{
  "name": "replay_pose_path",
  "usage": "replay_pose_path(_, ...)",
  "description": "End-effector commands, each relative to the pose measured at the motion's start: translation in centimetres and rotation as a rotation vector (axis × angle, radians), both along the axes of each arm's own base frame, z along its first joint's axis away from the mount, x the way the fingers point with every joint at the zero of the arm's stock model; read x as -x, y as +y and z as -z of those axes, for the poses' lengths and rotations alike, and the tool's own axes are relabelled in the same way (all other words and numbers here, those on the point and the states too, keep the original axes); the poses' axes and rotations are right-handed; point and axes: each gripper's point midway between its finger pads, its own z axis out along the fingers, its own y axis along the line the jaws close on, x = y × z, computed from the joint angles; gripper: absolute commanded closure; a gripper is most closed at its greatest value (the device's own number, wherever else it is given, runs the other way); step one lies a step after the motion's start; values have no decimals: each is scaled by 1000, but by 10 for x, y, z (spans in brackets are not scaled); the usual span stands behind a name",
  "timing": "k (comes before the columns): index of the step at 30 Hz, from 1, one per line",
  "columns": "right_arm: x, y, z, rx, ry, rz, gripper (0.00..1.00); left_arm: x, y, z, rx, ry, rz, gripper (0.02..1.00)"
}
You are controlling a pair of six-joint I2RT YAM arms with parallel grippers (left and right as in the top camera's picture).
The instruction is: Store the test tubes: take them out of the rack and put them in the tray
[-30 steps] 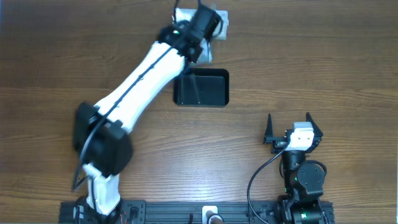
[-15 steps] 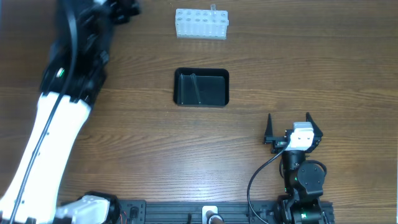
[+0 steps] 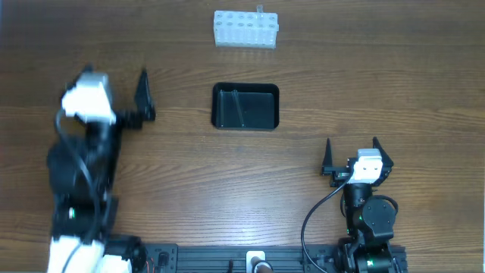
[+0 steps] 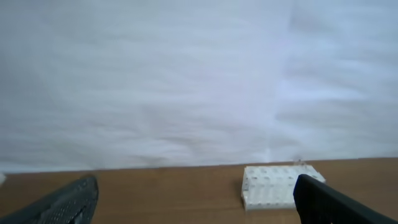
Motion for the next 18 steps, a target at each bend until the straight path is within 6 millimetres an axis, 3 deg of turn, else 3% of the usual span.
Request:
replay_pose_path(1, 0, 0, 2, -5, 0, -3, 7, 31, 0, 27, -72, -43, 18, 18)
replay_pose_path(9, 0, 0, 2, -5, 0, -3, 9, 60, 3, 70, -70, -96, 24, 20)
replay_pose_path(18, 0, 0, 2, -5, 0, -3, 9, 63, 6, 110, -72, -73, 12, 18)
